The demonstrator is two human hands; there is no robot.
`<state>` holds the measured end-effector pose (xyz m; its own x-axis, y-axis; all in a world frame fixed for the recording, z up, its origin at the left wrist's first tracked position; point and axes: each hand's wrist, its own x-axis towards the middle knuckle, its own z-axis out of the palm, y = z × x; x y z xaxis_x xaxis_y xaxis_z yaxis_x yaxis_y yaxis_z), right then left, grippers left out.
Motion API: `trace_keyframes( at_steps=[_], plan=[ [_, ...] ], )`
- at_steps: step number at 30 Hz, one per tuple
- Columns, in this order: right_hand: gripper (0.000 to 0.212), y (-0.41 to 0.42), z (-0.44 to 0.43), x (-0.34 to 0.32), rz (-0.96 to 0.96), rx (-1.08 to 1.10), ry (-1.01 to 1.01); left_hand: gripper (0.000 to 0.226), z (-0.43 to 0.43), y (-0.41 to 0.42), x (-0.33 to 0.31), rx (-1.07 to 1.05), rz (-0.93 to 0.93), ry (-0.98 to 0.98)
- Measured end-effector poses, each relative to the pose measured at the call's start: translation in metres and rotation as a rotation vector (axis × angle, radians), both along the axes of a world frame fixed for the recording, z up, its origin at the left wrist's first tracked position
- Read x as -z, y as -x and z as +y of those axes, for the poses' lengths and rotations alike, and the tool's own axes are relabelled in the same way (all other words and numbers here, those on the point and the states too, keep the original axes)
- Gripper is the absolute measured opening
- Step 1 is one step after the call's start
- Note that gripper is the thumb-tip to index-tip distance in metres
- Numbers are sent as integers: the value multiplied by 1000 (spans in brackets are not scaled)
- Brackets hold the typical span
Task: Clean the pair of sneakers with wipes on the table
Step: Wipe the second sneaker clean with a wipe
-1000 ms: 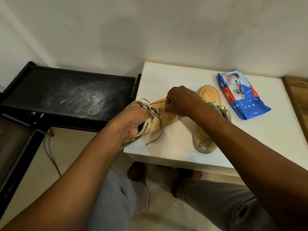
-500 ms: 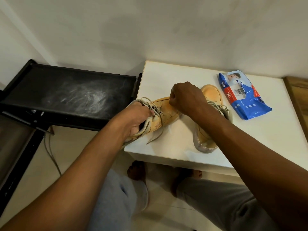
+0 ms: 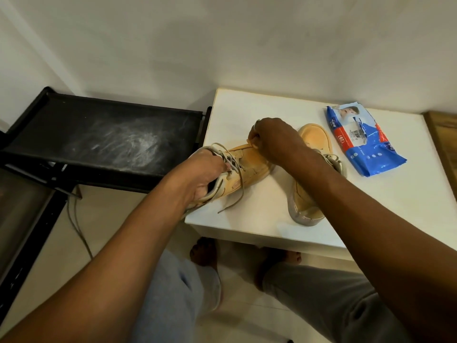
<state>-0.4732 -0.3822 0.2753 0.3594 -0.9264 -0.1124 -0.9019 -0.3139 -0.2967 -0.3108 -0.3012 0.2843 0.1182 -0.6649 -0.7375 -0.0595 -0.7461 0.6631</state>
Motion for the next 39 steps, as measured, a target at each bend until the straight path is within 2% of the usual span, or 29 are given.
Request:
trace_keyframes(
  at_steps=[5,12,16,21,28,33,37,39],
  plan=[
    [23,-5,-3,3,29,-66,11,16,1,0,0,18,0,-6],
    [26,-25,8,4,-3,-269,62,12,1,1,-2,27,-9,-19],
    [22,-22,10,-1,70,-168,127,15,2,1,-1,-22,42,-12],
    [15,-16,6,-8,171,4,87,17,3,1,-2,-57,73,-7],
    [3,-10,5,-14,250,108,38,20,5,2,-4,-58,85,10],
    [17,-1,5,-22,268,174,-46,21,4,2,-2,-62,89,33],
    [8,4,9,-28,254,192,-99,22,4,2,-1,-78,81,31],
    [21,4,11,-31,254,193,-105,22,4,3,-2,-85,76,34]
  ],
)
